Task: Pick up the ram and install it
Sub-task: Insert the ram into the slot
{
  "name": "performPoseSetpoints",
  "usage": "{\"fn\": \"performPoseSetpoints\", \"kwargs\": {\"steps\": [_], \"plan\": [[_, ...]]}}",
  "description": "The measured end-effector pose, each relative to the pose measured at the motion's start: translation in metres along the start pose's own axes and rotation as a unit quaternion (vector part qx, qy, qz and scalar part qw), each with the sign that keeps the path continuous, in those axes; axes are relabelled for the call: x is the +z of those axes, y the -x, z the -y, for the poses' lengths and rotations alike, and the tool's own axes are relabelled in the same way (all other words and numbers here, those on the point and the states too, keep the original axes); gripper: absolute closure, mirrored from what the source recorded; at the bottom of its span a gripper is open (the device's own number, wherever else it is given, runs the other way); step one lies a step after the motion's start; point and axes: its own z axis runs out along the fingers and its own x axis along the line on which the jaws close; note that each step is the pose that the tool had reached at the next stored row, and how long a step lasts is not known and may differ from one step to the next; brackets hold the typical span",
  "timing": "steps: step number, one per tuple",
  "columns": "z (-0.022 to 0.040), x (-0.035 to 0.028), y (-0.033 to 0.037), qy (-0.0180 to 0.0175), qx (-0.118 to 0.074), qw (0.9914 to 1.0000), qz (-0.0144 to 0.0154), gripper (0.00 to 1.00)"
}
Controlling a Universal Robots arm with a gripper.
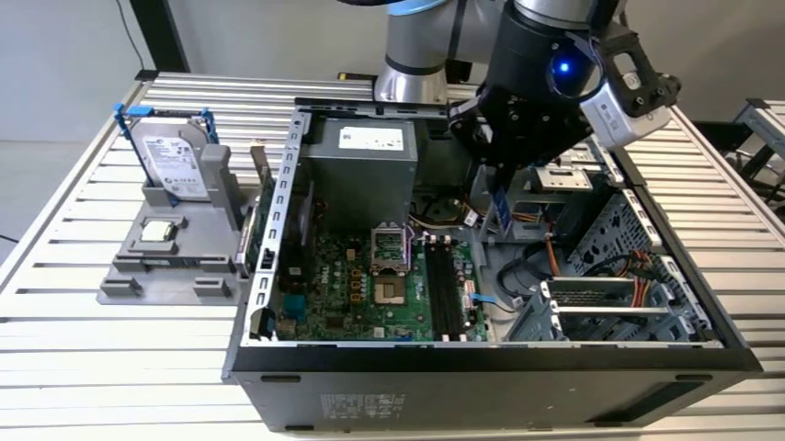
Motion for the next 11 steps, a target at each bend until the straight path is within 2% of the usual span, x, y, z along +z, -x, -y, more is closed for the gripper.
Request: {"fn": "performPoseSetpoints", "kwargs": {"steps": [7,11], "plan": [[0.0001,0.0046,0.0001,-0.0001,0.002,1.00000,0.0000,1.00],[0.0001,0.0050,0.0001,-0.0001,0.002,1.00000,0.0000,1.00]]}}
